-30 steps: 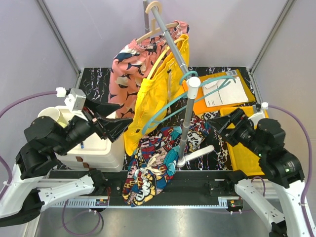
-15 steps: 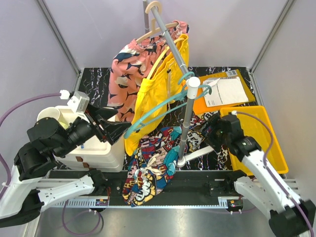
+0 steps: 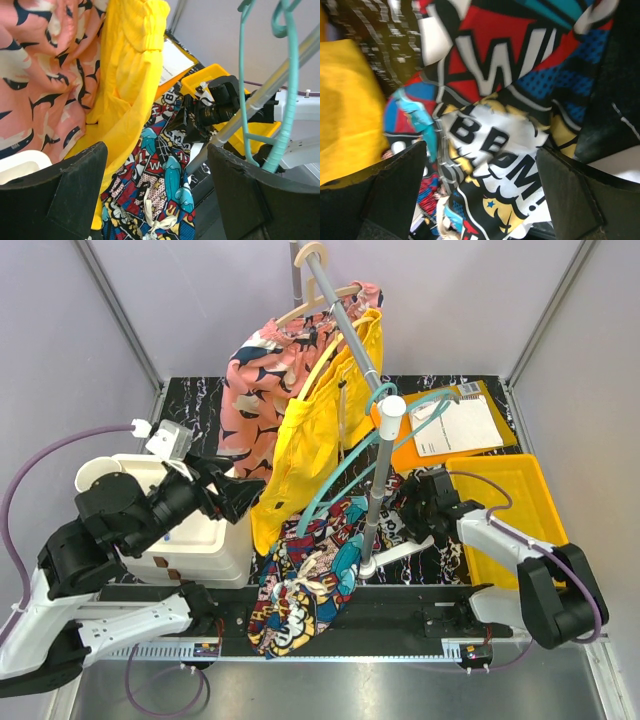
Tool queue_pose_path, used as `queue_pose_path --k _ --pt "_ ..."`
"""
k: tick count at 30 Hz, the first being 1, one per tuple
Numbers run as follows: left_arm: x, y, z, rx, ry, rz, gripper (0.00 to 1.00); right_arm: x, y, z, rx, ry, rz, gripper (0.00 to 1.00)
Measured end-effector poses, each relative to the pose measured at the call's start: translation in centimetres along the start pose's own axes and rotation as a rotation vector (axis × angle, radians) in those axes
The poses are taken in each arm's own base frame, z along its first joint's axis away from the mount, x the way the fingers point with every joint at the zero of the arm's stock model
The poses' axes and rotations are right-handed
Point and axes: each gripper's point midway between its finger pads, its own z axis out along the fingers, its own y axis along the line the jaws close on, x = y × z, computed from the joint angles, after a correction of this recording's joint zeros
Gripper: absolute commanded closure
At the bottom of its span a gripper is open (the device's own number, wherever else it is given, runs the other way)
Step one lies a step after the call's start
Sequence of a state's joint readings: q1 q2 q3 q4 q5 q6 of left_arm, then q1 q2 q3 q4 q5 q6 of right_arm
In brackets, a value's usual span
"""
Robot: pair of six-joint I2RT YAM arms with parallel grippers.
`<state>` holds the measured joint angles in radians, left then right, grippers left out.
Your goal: Remove the shorts from the hanger
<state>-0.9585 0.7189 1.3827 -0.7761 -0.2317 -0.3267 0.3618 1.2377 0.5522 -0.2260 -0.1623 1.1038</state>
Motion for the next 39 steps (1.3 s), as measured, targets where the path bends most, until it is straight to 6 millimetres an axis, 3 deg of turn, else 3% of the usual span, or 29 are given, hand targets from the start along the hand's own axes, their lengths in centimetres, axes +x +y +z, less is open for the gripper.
queue_pose_path --k 3,7,14,15,20,21,22,24,30,35,39 --pt "0.6 0.8 0.5 -0.049 0.008 -0.008 0.16 0.7 -1.2 1.0 0.026 0.030 0.004 0.00" --pt "1.8 2.0 1.0 -0.111 0.021 -0.028 0.16 0.9 -0.3 1.6 -0.015 0.055 -0.019 0.03" --pt "4.4 2.8 1.5 -0.139 0.048 -0.080 0.16 0.7 0.7 3.0 -0.062 0.064 -0.069 0.37" --pt "4.4 2.6 1.6 -0.132 0.051 -0.083 0.16 0.8 0.7 3.2 -0.066 0.068 -0.069 0.48" --pt "3.8 1.8 1.1 -0.091 0.045 -0.106 0.16 0.8 0.5 4.2 -0.078 0.069 -0.053 0.82" --pt "3.6 1.8 0.8 -0.087 0.035 -0.116 0.16 0.9 0.4 4.2 -0.079 0.070 -0.044 0.95" --pt "3.5 1.8 0.5 -0.083 0.026 -0.126 0.16 0.9 0.5 4.1 -0.082 0.068 -0.041 1.00" --pt "3.2 1.7 -0.3 -0.069 -0.002 -0.152 0.16 0.7 0.9 3.8 -0.094 0.060 -0.027 1.00" --pt "2.9 1.6 -1.8 -0.036 -0.041 -0.197 0.15 -1.5 3.8 -0.9 -0.168 -0.080 -0.037 1.00" --pt "3.0 1.3 -1.8 -0.016 -0.033 -0.183 0.15 -5.1 7.7 -8.7 -0.253 -0.308 -0.059 1.00" --pt "2.8 0.9 -1.7 0.004 -0.040 -0.174 0.15 -7.7 9.2 -14.8 -0.268 -0.478 -0.068 1.00"
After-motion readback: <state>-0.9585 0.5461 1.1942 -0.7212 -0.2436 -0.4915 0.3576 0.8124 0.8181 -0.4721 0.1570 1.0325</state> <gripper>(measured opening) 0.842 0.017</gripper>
